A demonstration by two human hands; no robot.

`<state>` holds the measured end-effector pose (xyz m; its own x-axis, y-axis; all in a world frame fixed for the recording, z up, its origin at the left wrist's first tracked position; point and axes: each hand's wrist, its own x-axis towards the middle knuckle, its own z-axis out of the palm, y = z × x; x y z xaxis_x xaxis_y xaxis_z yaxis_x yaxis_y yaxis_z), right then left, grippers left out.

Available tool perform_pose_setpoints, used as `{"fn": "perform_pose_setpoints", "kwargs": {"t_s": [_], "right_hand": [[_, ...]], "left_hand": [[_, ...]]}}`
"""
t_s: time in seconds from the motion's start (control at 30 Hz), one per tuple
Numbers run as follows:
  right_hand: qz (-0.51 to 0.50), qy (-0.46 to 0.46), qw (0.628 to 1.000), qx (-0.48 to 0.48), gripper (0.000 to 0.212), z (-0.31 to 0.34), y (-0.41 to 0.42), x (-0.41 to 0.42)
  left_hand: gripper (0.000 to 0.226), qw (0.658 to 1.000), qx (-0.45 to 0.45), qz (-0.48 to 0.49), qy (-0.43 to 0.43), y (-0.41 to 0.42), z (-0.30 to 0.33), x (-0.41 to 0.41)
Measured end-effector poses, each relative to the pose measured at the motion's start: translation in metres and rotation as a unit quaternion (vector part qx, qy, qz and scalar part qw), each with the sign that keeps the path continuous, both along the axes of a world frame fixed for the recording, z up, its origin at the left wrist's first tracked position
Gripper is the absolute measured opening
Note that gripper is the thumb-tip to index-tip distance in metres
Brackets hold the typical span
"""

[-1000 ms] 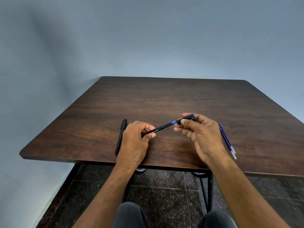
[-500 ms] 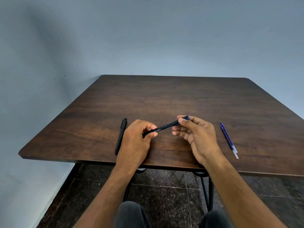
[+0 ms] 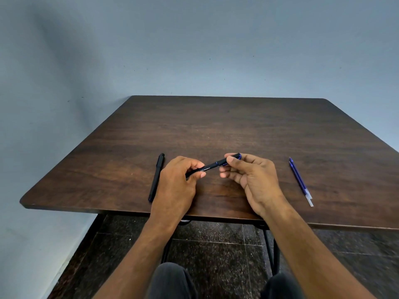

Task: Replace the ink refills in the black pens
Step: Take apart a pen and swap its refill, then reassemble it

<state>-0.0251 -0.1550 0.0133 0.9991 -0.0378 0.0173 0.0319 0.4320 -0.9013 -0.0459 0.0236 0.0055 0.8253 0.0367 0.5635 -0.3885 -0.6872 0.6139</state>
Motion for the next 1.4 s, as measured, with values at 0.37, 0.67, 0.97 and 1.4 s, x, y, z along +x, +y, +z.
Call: {"fn": "perform_pose_setpoints", "kwargs": {"t_s": [0.37,0.67,0.97,1.4], "right_hand": [[-0.012,0.007,1.0,0.02,0.009,-0.002,0.011,-0.002],[-0.024,0.014,0.999,0.021,0.01,-0.002,0.018,-0.003],[-0.006,0.053,0.998,0.03,0.009,0.003,0.02,-0.002],[0.023,0.085,0.978,-0.188,0.01,0.022,0.059,0.023]], "left_hand": [[0.015,0.994,0.07,0.014,-0.078,0.001,-0.002,-0.004],[0.014,0.995,0.05,0.009,-0.09,0.002,0.0,-0.005],[0.023,0.998,-0.043,0.037,-0.021,-0.006,-0.001,-0.008],[0.019,0.992,0.017,0.083,-0.089,-0.006,0.002,-0.019]]}}
